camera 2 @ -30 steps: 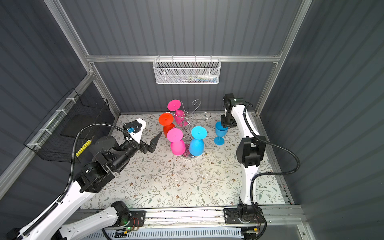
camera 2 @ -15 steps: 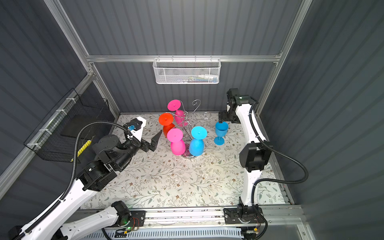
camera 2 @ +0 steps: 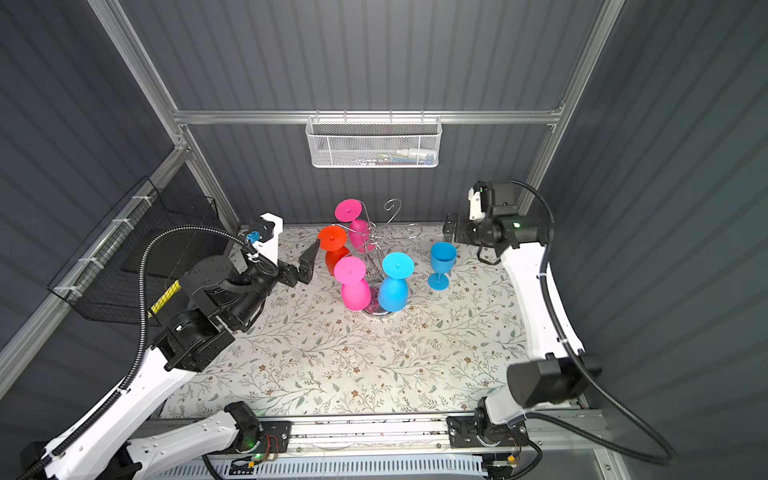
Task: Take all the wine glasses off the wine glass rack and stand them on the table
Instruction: 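Reach the left gripper to the upper pink glass while the right gripper draws back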
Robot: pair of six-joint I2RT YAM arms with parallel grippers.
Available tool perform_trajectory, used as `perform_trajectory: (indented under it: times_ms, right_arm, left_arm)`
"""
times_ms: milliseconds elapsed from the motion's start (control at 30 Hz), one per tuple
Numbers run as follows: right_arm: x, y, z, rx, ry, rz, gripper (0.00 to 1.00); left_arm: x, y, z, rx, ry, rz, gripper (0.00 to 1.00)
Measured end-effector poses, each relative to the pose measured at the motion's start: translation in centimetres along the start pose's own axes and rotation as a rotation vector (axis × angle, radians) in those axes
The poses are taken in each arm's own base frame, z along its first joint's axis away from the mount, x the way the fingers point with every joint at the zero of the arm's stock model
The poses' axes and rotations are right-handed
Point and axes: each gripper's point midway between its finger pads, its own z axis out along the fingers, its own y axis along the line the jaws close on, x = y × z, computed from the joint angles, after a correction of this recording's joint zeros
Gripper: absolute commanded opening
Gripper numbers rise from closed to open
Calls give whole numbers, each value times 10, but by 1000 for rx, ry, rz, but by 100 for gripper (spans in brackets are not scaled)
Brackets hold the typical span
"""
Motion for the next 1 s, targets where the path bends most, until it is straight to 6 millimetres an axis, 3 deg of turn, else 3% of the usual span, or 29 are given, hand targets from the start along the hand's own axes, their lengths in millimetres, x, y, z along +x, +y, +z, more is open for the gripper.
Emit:
perform_trajectory:
  times_ms: [167,267,433,667,833,1000]
  right_arm:
    - [13,11,-41,-101,-183,19,99]
    - [27,12,-53,-134,-240,28,99]
    - [45,12,-53,-163,-233,63,99]
    - [77,11,-51,-203,-194,127,99]
    - [85,12,-56,-219,-199,152,99]
    - [87,14,-56,-232,-191,165,99]
  left_arm:
    - [-13,10,22,-22,17,30,100]
    - [-12,36,44,-61,40,4,100]
    - [14,72,75,-76,110,-108,100]
    - [41,118,115,51,147,-465,94]
    - [56,113,139,258,161,-763,80]
    - [82,94,164,457,209,-1024,74]
